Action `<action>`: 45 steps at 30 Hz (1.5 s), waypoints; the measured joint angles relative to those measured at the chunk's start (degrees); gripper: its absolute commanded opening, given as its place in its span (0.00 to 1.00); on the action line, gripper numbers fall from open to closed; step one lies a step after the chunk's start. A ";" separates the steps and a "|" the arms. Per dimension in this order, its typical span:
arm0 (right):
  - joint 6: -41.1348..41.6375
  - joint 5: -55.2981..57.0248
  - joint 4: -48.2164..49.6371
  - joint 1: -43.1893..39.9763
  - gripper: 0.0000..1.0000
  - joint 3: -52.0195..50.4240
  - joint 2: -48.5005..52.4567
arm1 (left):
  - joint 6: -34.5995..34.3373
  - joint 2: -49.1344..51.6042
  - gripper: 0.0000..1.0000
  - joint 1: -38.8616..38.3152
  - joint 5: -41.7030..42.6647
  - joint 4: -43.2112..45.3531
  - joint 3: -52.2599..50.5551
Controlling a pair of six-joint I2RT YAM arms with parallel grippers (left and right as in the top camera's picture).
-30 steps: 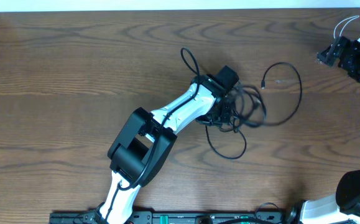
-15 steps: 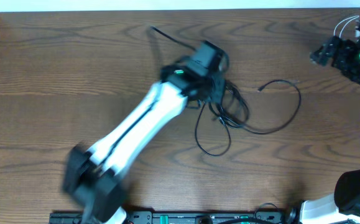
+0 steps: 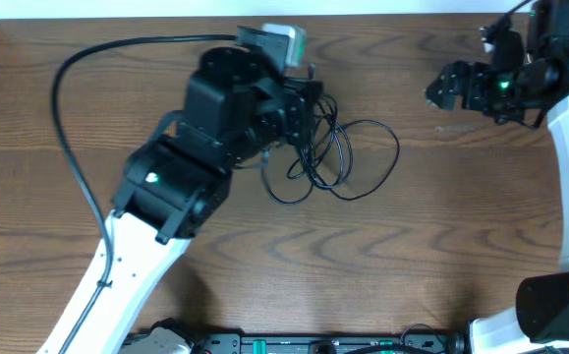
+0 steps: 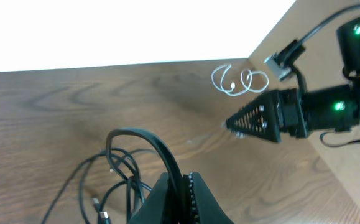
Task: Untangle cables
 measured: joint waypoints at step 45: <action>-3.34 -15.93 5.92 22.51 0.93 -0.33 10.51 | -2.80 2.73 0.08 15.87 20.50 -3.39 4.07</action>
